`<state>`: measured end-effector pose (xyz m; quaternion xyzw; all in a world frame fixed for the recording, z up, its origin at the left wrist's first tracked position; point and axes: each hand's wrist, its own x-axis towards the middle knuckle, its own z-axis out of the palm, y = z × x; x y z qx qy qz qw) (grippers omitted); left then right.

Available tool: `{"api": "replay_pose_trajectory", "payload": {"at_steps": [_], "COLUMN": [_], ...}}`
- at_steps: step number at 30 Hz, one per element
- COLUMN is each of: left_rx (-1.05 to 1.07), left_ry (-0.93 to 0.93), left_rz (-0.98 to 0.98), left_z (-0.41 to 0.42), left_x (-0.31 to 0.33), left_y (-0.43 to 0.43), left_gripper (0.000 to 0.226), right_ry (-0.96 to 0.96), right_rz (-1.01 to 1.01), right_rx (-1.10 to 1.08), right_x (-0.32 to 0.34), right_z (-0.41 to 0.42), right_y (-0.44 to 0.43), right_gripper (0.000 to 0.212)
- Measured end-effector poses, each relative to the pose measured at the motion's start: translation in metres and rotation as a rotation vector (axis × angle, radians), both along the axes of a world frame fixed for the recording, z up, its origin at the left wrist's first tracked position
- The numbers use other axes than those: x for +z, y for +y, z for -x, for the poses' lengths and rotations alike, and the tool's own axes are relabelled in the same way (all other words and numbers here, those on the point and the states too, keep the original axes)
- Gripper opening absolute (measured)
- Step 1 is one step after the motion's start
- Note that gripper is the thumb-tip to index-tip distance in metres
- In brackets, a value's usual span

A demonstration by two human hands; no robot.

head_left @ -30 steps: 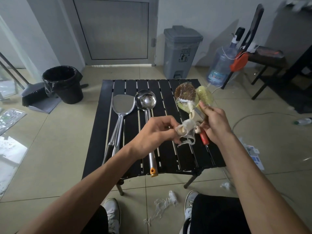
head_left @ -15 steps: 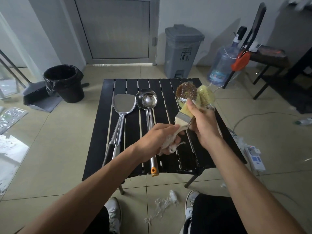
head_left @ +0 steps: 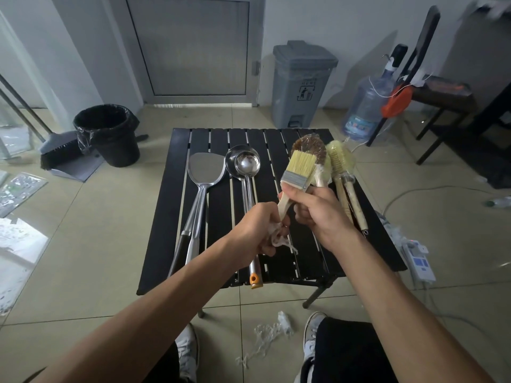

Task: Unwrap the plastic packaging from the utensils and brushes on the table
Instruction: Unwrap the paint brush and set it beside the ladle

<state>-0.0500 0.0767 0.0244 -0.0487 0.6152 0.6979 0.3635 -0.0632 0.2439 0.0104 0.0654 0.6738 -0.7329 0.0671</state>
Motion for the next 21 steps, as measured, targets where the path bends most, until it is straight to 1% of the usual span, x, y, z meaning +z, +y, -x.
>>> {"api": "replay_pose_trajectory", "payload": {"at_steps": [2, 4, 5, 6, 7, 9, 12, 13, 15, 18, 19, 21], "left_rx": [-0.001, -0.022, -0.038, -0.047, -0.045, -0.023, -0.065, -0.099, -0.142, -0.124, -0.117, -0.100], "left_ry": [-0.073, -0.141, -0.144, -0.121, -0.079, 0.033, 0.141, 0.167, 0.226, 0.265, 0.262, 0.271], "left_rz": [-0.003, 0.021, 0.048, 0.083, 0.113, 0.158, 0.187, 0.184, 0.217, 0.320, 0.344, 0.392], "left_z": [-0.002, -0.011, -0.017, -0.020, -0.022, -0.018, -0.008, -0.007, -0.007, -0.004, -0.003, -0.001], "left_x": [0.000, -0.004, -0.006, -0.008, -0.008, -0.007, -0.007, -0.007, -0.010, -0.018, -0.021, -0.025], "left_y": [-0.002, -0.003, -0.004, -0.004, -0.005, -0.007, -0.010, -0.010, -0.008, 0.000, 0.002, 0.006], "left_gripper": [0.016, 0.017, 0.018, 0.018, 0.018, 0.019, 0.043, 0.046, 0.042, 0.040, 0.040, 0.040], "right_ry": [0.019, 0.000, -0.016, -0.037, -0.069, -0.148, -0.208, -0.214, -0.236, -0.277, -0.279, -0.244], "right_rz": [0.043, 0.137, 0.181, 0.191, 0.171, 0.106, 0.049, 0.034, 0.006, -0.068, -0.130, -0.326], "right_rx": [-0.083, -0.246, -0.305, -0.319, -0.285, -0.128, 0.063, 0.099, 0.139, 0.114, 0.109, 0.137], "right_x": [0.003, 0.007, 0.009, 0.009, 0.007, -0.003, -0.016, -0.017, -0.016, -0.019, -0.020, -0.023], "right_z": [0.004, 0.013, 0.018, 0.023, 0.025, 0.024, 0.021, 0.022, 0.023, 0.020, 0.019, 0.016], "right_y": [0.001, 0.017, 0.028, 0.038, 0.044, 0.039, 0.014, 0.007, -0.005, -0.016, -0.018, -0.021], "right_gripper": [0.022, 0.016, 0.012, 0.016, 0.021, 0.028, 0.033, 0.033, 0.035, 0.039, 0.042, 0.049]}}
